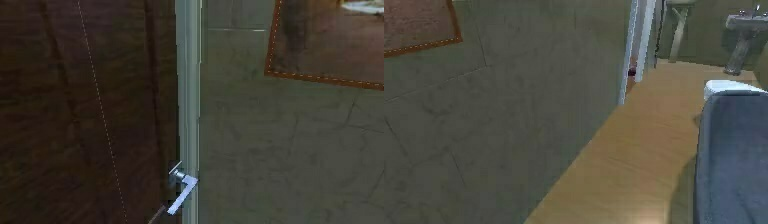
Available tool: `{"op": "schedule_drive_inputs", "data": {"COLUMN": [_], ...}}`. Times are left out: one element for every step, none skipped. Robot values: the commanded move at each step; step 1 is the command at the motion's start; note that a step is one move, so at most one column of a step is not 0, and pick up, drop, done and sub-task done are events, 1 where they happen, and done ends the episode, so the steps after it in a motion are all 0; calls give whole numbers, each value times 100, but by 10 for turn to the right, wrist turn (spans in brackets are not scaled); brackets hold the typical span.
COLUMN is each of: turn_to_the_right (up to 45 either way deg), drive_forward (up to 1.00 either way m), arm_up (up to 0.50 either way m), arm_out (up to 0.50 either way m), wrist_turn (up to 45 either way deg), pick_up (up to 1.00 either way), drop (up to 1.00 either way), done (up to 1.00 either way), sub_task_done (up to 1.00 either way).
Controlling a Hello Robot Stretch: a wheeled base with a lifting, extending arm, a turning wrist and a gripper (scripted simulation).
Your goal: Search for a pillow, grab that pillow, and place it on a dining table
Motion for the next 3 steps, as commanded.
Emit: {"op": "schedule_drive_inputs", "data": {"turn_to_the_right": [450,390,0], "drive_forward": [0,0,50], "arm_up": [0,0,0], "arm_out": [0,0,0], "wrist_turn": [0,0,0], "pick_up": [0,0,0], "drop": [0,0,0], "done": [0,0,0], "sub_task_done": [0,0,0]}}
